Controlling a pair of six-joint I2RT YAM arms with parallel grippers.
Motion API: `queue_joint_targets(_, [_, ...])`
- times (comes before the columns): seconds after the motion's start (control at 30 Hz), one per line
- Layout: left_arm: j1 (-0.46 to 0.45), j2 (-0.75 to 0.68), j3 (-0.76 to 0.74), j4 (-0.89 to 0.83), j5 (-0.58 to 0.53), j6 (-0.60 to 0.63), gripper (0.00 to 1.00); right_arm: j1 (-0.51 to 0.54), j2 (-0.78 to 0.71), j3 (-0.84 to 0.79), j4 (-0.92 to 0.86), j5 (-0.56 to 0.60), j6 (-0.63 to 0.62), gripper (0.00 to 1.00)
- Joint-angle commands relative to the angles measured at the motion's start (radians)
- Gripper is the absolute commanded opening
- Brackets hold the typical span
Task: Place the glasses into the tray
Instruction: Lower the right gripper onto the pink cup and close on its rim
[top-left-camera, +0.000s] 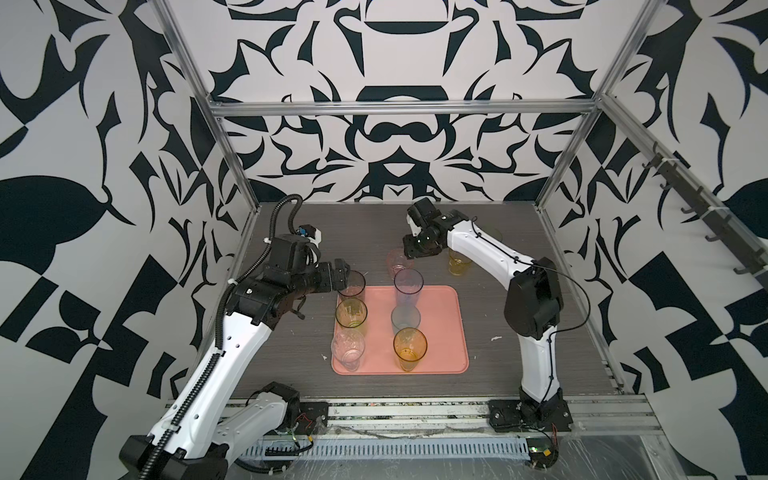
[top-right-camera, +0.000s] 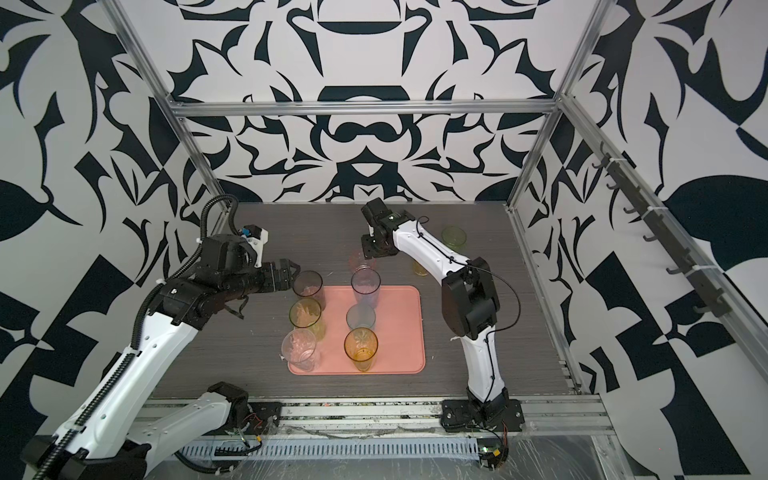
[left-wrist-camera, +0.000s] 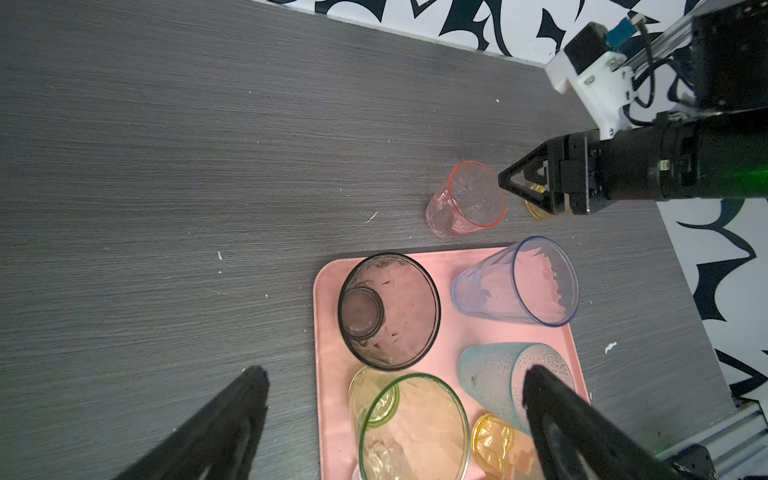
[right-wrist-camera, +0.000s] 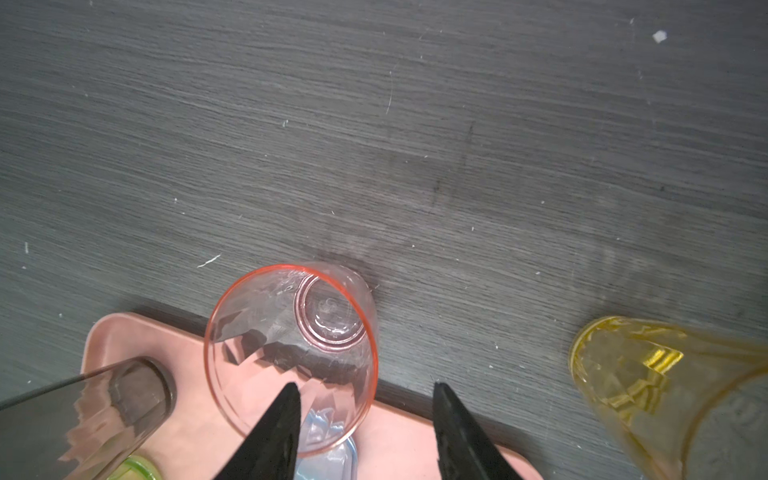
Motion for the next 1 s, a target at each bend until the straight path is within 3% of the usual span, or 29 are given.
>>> queue_joint_targets(0.0, [-0.003, -0.001, 0.015, 0.006, 0.005, 0.006, 0.99, -0.004, -0.009, 0.048, 0.008, -0.001, 0.012, 0.55])
queue_joint_targets(0.7, [-0.003, -0.001, 0.019, 0.008, 0.011, -0.007, 1.0, -0.006, 0.091, 0.122, -0.025, -0.01, -0.003, 0.46])
queue_joint_targets(0.97, [-0.002, 0.002, 0.02, 0.009, 0.019, -0.01, 0.99, -0.007, 0.112, 0.129, -0.026, -0.018, -0.017, 0.35])
